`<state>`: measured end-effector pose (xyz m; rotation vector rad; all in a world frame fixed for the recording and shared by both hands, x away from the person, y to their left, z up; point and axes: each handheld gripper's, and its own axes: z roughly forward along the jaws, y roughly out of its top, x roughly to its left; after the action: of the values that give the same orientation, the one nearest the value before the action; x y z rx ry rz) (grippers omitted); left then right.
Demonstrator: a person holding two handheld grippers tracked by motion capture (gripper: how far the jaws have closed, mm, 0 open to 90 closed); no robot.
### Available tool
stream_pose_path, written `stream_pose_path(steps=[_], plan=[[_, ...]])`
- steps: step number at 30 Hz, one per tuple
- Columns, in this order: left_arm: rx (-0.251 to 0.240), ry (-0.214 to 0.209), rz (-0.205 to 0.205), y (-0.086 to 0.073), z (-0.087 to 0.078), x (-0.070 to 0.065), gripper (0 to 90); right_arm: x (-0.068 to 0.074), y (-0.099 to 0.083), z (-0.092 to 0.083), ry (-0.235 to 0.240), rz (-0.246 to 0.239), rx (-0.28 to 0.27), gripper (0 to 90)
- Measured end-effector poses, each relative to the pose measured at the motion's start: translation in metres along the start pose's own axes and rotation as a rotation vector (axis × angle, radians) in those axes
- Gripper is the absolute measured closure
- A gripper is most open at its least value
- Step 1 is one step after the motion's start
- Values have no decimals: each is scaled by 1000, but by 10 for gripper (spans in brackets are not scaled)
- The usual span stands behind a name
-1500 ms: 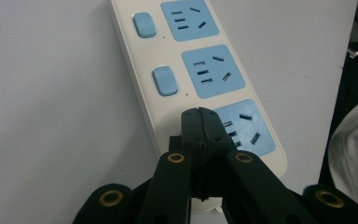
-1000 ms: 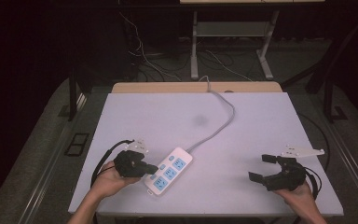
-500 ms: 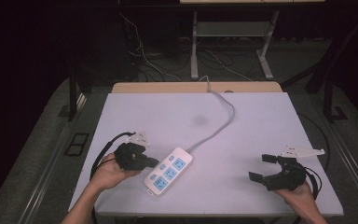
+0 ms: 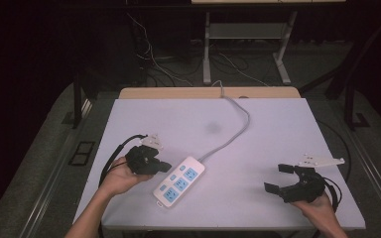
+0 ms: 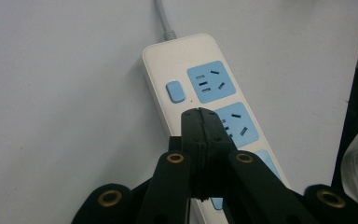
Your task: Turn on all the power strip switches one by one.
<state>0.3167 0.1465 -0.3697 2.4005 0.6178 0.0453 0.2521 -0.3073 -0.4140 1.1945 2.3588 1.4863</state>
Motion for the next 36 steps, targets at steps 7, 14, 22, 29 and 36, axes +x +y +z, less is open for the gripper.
stream_pose_path(steps=[7, 14, 22, 29, 36], plan=[[9, 14, -14, 1, 5, 4, 892, 0, 0, 1, 1, -2, 4, 3], [30, 5, -8, 3, 15, 5, 892, 0, 0, 2, 0, -3, 5, 3], [57, -11, -1, 4, 26, 6, 892, 0, 0, 1, 2, -3, 5, 3], [76, -19, 2, 4, 32, 5, 892, 0, 0, 1, 3, -5, 8, 3], [95, -26, 7, 4, 34, 3, 892, 0, 0, 2, 2, -3, 11, 3]])
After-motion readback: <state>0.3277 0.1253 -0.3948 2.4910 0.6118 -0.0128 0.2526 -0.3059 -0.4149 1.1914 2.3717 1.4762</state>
